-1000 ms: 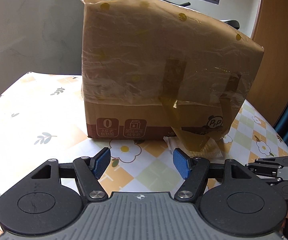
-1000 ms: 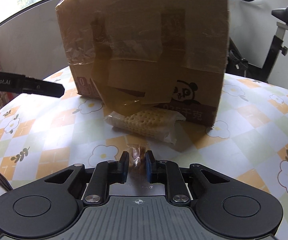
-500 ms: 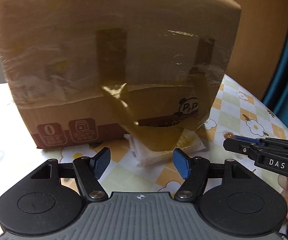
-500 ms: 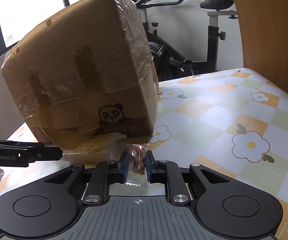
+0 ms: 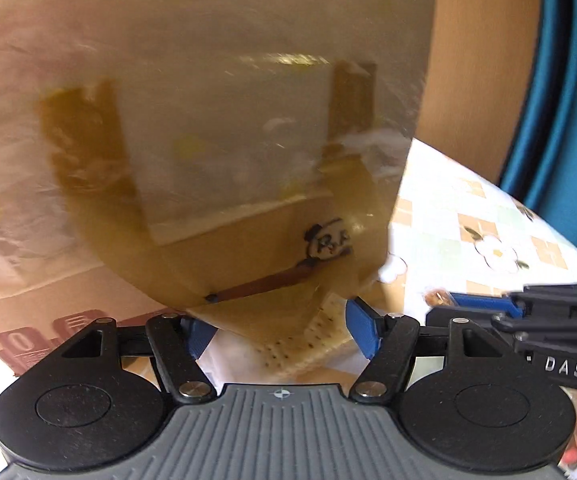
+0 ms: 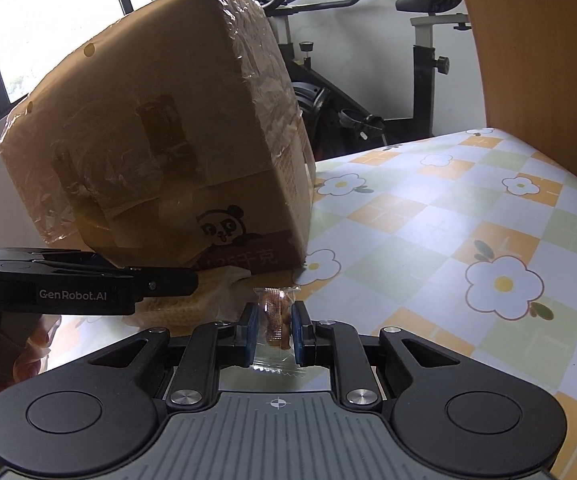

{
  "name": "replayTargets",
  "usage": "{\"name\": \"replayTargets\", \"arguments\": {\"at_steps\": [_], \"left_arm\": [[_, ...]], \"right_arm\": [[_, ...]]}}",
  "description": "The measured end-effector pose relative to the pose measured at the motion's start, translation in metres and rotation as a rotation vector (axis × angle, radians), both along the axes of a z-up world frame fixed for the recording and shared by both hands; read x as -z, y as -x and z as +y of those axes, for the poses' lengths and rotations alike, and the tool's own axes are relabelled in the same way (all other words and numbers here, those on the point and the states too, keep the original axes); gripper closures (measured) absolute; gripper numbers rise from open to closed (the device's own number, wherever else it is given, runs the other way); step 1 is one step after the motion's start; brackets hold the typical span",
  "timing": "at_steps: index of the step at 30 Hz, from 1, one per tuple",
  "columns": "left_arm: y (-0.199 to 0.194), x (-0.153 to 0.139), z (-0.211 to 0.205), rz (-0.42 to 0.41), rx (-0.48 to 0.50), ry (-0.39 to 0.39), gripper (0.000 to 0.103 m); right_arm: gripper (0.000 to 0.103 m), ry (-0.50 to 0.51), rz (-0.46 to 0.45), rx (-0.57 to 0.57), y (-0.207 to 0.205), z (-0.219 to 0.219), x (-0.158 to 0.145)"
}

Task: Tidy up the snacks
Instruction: 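Close right tool on the candy while left tool grasps the white cracker pack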

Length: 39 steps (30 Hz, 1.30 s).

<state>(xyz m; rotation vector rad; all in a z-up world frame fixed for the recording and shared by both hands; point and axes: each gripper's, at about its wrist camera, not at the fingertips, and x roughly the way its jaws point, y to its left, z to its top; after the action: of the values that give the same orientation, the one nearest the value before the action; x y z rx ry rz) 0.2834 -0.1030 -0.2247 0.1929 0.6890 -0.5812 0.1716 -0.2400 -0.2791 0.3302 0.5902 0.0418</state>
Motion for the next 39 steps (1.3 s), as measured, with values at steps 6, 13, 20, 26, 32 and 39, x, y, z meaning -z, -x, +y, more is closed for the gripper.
{"name": "replayTargets", "arguments": {"at_steps": [6, 13, 20, 26, 32, 39], "left_arm": [[0.006, 0.007, -0.006, -0.009, 0.023, -0.024, 0.032], [0.030, 0.010, -0.010, -0.011, 0.078, -0.069, 0.032], [0.019, 0.007, -0.003, 0.003, 0.044, -0.036, 0.032], [0.002, 0.010, 0.008, 0.031, -0.002, -0.022, 0.035], [0.004, 0.014, 0.012, 0.072, -0.018, 0.028, 0.034], [0.020, 0.021, 0.016, 0.097, 0.065, 0.003, 0.033]], "right_arm": [[0.087, -0.011, 0.002, 0.000, -0.001, -0.001, 0.001], [0.087, -0.016, 0.003, -0.004, -0.002, -0.001, 0.001], [0.087, -0.012, 0.003, -0.010, -0.001, 0.002, 0.001], [0.087, -0.021, 0.005, -0.013, -0.003, 0.000, 0.001], [0.087, -0.024, 0.009, -0.016, -0.004, 0.000, 0.002], [0.087, -0.028, 0.009, -0.014, -0.004, 0.000, 0.002]]}}
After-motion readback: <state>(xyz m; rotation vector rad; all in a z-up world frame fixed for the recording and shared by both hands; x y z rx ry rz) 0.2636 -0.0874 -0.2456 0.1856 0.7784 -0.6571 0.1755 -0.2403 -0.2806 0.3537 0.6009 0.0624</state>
